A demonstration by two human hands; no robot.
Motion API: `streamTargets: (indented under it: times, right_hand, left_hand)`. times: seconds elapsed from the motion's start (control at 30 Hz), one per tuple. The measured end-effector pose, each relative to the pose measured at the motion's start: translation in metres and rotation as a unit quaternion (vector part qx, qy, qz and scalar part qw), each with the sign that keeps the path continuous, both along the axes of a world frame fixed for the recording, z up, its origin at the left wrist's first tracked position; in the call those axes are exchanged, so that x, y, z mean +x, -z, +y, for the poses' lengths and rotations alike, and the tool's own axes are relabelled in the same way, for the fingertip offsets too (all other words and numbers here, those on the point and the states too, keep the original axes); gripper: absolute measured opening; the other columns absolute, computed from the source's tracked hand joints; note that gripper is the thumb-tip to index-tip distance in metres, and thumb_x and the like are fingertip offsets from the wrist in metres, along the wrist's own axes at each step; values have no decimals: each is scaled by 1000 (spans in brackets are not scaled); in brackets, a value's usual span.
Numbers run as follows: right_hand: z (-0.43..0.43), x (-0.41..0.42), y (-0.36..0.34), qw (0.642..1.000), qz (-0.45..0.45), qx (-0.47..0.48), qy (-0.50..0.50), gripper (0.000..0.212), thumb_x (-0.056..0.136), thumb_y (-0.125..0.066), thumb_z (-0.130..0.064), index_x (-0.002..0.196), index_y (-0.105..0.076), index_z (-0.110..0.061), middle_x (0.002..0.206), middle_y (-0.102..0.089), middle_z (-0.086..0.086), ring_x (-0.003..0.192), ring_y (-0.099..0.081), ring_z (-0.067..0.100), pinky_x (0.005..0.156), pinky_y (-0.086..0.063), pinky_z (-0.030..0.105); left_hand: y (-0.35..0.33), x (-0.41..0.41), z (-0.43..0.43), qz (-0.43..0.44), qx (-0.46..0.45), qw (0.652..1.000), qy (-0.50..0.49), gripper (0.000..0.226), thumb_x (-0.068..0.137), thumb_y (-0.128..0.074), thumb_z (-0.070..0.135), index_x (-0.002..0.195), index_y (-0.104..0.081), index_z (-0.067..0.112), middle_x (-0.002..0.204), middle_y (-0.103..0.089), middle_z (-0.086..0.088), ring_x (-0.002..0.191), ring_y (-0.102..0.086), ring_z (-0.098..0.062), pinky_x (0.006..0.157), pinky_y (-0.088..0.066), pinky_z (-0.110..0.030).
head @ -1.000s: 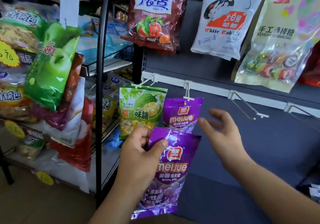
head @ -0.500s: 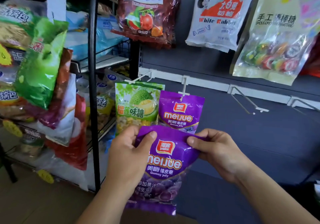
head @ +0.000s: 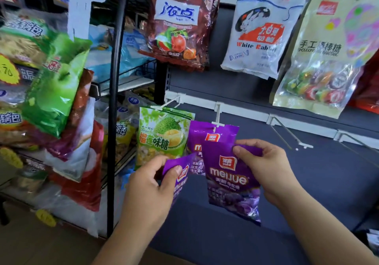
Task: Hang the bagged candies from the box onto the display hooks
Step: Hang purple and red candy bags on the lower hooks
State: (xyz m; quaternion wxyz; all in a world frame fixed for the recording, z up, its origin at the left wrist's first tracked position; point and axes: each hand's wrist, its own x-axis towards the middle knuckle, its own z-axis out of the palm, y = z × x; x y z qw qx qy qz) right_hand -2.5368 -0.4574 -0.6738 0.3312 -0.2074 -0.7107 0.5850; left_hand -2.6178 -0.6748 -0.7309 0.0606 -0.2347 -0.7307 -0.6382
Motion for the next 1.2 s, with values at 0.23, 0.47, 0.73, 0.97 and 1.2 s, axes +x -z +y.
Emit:
streamTargets:
  times: [0.23,0.47,0.73,0.97,1.2]
  right_hand:
    - [-3,-42,-16,1000,5,-27,4,2,89,-77,-10,88,-75,-10,79,-78,15,63,-75,24,59,-61,36]
    - [5,-64,-10,999,-22,-13,21,8,88,-80,-16,86,-73,-12,81,-79,14,65,-76,23,58,-62,36]
    - [28,-73,-3,971,-39,199,122,13,83,-82,-23,81,-69,-23,89,-73,1,83,-71,22,82,-61,45]
    - [-26,-12,10,989,-12,85,-125,17,83,-81,-25,95,-75,-14,95,-77,11,87,-72,16,79,-58,32]
    - [-30,-10,5,990,-39,61,-125,4,84,-80,-8,81,-78,-5,82,-79,13,71,-74,19,62,-56,27]
  left_hand:
    - [-3,-6,-4,29,3,999,-30,10,97,-64,27,95,-66,37,84,-73,18,81,-73,-8,73,-62,-44]
    - [-6,-6,-5,14,-13,1000,-6,6,95,-65,27,89,-64,29,77,-73,11,70,-71,-2,59,-62,-31]
    - [-10,-5,0,-86,65,993,46,5,95,-67,27,94,-68,23,83,-78,1,73,-76,-14,67,-65,-46]
    - [-9,-6,3,-92,84,990,63,6,93,-70,32,97,-70,28,88,-78,0,77,-77,-18,67,-65,-47]
    - [-5,-7,12,-69,95,992,52,10,93,-70,27,101,-72,31,92,-78,6,81,-76,-13,69,-65,-37]
